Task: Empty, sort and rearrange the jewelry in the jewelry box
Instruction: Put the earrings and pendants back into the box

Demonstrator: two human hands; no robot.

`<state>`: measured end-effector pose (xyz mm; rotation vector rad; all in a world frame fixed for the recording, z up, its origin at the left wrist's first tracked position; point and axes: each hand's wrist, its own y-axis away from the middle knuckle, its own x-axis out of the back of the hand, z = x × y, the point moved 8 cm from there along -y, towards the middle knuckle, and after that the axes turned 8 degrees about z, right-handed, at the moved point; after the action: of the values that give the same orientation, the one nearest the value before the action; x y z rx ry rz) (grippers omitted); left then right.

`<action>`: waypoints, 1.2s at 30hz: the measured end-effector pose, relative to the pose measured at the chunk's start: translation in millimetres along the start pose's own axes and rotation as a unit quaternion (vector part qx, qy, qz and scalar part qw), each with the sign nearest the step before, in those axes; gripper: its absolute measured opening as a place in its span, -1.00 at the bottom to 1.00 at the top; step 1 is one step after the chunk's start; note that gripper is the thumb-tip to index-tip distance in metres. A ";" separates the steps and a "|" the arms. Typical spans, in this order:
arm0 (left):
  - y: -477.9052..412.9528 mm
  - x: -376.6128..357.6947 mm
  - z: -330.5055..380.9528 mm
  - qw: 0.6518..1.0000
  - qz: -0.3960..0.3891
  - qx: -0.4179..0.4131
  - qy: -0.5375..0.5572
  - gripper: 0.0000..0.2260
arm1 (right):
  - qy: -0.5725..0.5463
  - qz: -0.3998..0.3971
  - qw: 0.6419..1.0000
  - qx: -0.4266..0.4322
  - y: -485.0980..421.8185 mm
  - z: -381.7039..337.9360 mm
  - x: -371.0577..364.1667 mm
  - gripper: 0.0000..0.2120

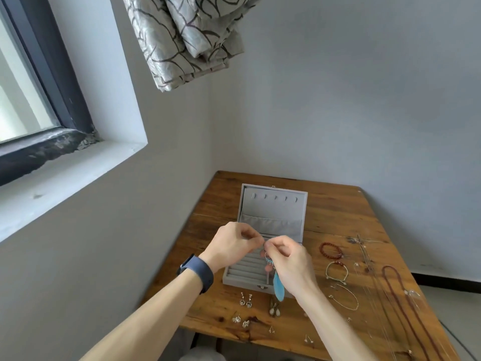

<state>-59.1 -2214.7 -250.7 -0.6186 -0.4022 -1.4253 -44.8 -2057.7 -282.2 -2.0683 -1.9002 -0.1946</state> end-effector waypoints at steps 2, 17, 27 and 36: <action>-18.0 6.5 -7.8 1.000 0.027 0.004 0.007 -0.93 | -0.004 0.009 1.000 -0.010 -20.0 0.0 -4.9 -0.94; -171.2 -4.2 -88.9 0.990 0.008 0.120 0.079 -0.22 | -0.019 0.061 0.992 -0.106 -176.9 20.8 -60.7 -0.86; -166.4 6.1 -88.8 0.995 0.059 0.014 0.083 -0.50 | 0.050 0.075 0.987 -0.133 -177.1 23.6 -66.1 -0.77; -152.9 6.4 -92.4 0.988 0.086 0.028 0.124 -0.56 | -0.039 -0.009 0.992 -0.122 -147.8 33.7 -76.5 -0.89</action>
<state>-218.9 -2281.3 -295.3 -0.4133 -0.1874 -1.3010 -202.7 -2110.1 -316.5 -2.2452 -2.0295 -0.3712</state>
